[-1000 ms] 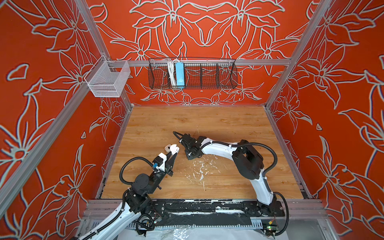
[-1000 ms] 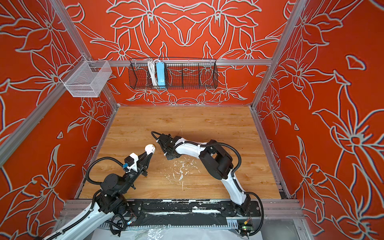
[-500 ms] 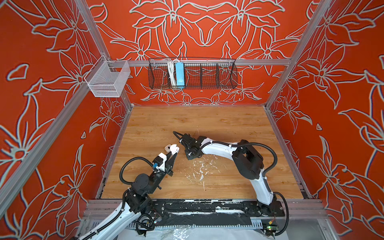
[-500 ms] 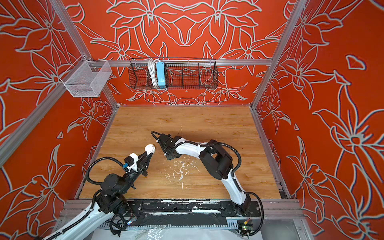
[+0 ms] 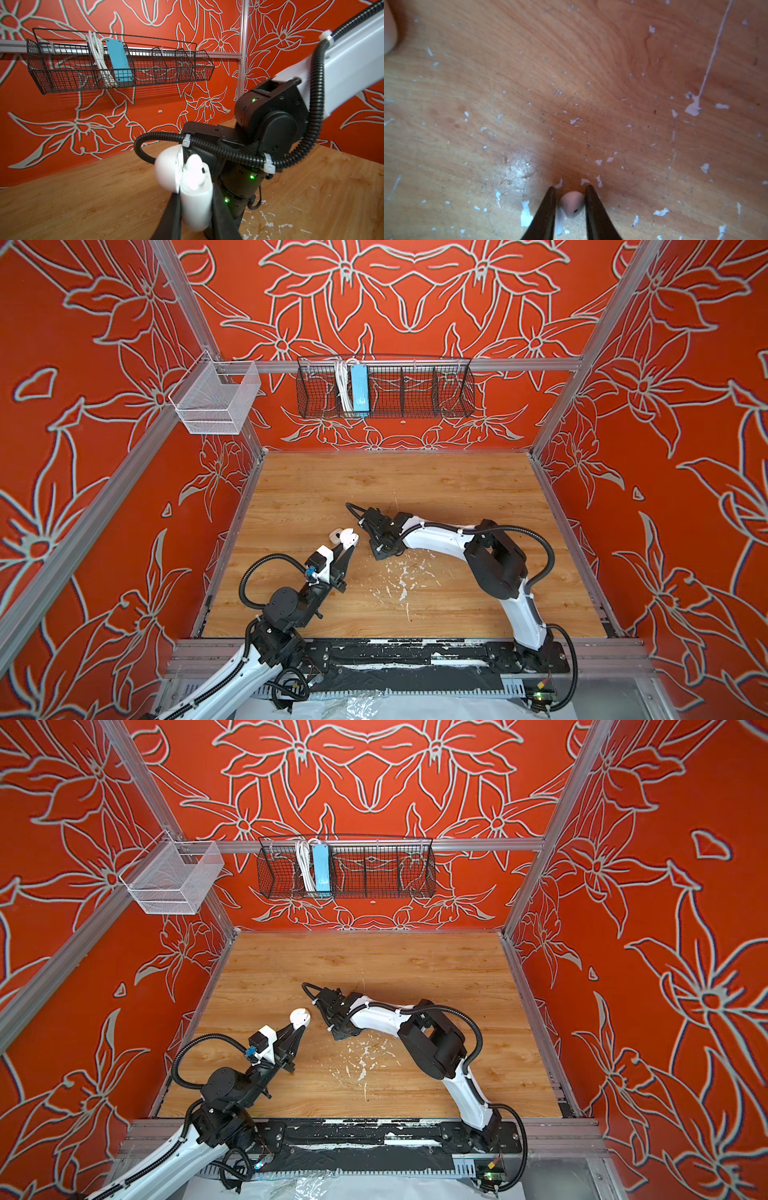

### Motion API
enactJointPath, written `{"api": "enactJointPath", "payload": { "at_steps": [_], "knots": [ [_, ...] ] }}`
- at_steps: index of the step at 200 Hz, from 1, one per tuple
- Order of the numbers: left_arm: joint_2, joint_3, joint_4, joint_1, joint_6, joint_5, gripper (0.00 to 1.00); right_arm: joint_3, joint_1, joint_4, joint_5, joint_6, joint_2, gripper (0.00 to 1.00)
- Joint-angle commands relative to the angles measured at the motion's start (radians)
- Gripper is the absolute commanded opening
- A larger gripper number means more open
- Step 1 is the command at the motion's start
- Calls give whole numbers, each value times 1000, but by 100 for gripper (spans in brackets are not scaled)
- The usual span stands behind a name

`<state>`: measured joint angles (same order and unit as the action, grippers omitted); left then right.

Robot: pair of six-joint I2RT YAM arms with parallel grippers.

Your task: Insert the wireless bluetooth earbuds into the charging case

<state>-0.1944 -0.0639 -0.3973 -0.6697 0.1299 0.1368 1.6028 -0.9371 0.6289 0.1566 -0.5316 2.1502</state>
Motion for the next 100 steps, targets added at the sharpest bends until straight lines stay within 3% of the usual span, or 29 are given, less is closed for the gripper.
{"api": "enactJointPath", "payload": {
  "at_steps": [1, 61, 100],
  "knots": [
    [4, 6, -24, -4, -7, 3, 0, -2, -6, 58, 3, -10, -12, 25],
    [3, 6, -24, -4, -10, 3, 0, -17, -6, 38, 3, -23, -29, 18],
    [-3, 6, -29, -4, -10, 0, 0, -107, -6, -34, 14, -45, -150, 16]
  ]
}}
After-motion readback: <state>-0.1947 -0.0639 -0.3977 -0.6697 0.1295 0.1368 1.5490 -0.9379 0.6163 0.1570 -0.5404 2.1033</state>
